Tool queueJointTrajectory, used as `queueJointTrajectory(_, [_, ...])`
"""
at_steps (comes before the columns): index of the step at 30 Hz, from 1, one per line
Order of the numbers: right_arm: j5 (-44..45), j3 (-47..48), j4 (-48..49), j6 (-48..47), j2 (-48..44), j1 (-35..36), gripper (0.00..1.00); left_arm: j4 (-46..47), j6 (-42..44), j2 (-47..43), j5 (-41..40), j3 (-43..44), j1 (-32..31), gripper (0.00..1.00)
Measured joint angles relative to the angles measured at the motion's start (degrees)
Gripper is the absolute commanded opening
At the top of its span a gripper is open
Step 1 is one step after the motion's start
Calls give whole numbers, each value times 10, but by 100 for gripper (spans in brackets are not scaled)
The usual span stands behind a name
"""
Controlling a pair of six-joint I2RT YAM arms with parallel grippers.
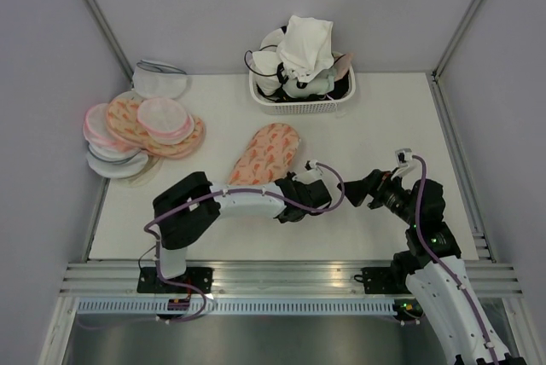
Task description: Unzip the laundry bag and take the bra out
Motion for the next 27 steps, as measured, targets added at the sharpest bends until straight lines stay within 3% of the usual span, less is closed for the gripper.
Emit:
queueJointTrajectory(6, [42, 12, -38, -17, 0, 0, 98, 7, 7, 13, 0, 5, -36, 2])
queueJointTrajectory(7, [53, 16, -47, -21, 0, 0, 98, 9, 7, 14, 1, 5, -42, 12])
queueJointTrajectory(8, [66, 21, -56, -24, 0, 0, 98, 9, 7, 14, 2, 5, -46, 28])
queueJointTrajectory(9, [78, 27, -65, -29, 0, 0, 98, 10, 7, 14, 5, 5, -50, 46])
queueJointTrajectory(10, [90, 33, -74, -33, 0, 0, 98, 14, 7, 14, 11, 4, -54, 71])
queueJointTrajectory(13, [123, 48, -92, -41, 0, 0, 98, 26, -9, 7, 28, -3, -59, 99])
queueJointTrajectory(19, [167, 63, -105, -42, 7, 0, 98, 28, -43, -67, 37, -31, -59, 100])
queueJointTrajectory(27, [169, 63, -90, -41, 75, 0, 98, 78, -136, -338, 76, -116, -58, 100])
